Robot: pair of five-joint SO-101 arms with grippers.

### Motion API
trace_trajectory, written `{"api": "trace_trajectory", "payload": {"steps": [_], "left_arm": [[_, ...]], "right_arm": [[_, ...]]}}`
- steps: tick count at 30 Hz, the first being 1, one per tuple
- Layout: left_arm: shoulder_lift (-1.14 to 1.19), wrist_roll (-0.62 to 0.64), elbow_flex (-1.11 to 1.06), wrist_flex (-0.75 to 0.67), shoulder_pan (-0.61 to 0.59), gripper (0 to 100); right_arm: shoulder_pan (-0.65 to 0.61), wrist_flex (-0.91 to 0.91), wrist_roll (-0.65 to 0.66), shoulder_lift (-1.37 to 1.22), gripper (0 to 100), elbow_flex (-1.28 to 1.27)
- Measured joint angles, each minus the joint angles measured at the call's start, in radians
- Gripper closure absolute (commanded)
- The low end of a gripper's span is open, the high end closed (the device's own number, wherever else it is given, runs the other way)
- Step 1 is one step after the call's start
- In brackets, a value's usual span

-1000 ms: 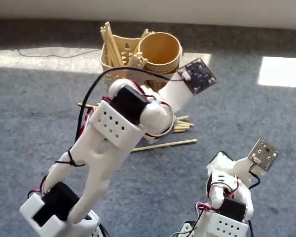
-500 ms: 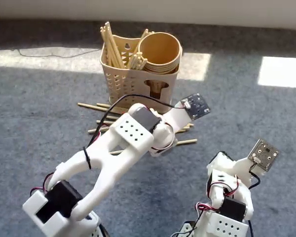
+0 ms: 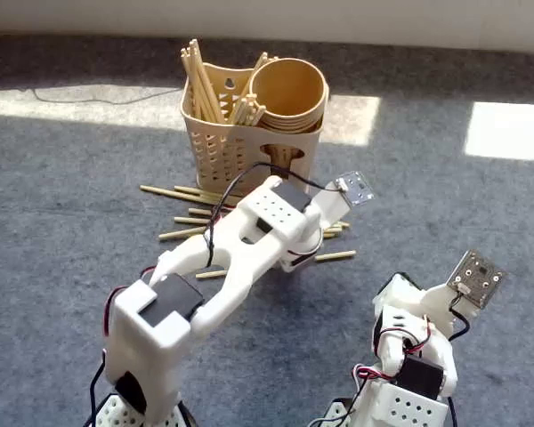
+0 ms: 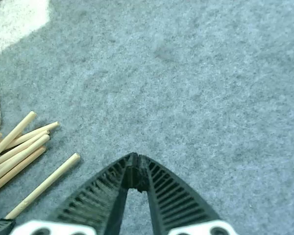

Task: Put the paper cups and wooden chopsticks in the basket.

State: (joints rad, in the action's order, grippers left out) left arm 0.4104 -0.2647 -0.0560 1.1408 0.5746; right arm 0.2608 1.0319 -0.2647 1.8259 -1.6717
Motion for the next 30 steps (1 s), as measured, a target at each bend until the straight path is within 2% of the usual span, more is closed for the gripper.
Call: {"api": "trace_trajectory", "payload": {"steps": [7,14,22,30], "left_arm": [[0.043,0.0,0.026,0.003,0.008,100],[0.021,0.0,0.083,0.147,0.005,100],[-0.138,0.0,0.169,0.292,0.005,100],[-0.324,0.002,0.195,0.325,0.005,100]], "right_arm": [[0.0,0.0,0.0,0.0,99.2,0.0],[0.0,0.0,0.0,0.0,99.2,0.0],[0.0,0.0,0.0,0.0,99.2,0.0],[0.0,0.0,0.0,0.0,99.2,0.0]]}}
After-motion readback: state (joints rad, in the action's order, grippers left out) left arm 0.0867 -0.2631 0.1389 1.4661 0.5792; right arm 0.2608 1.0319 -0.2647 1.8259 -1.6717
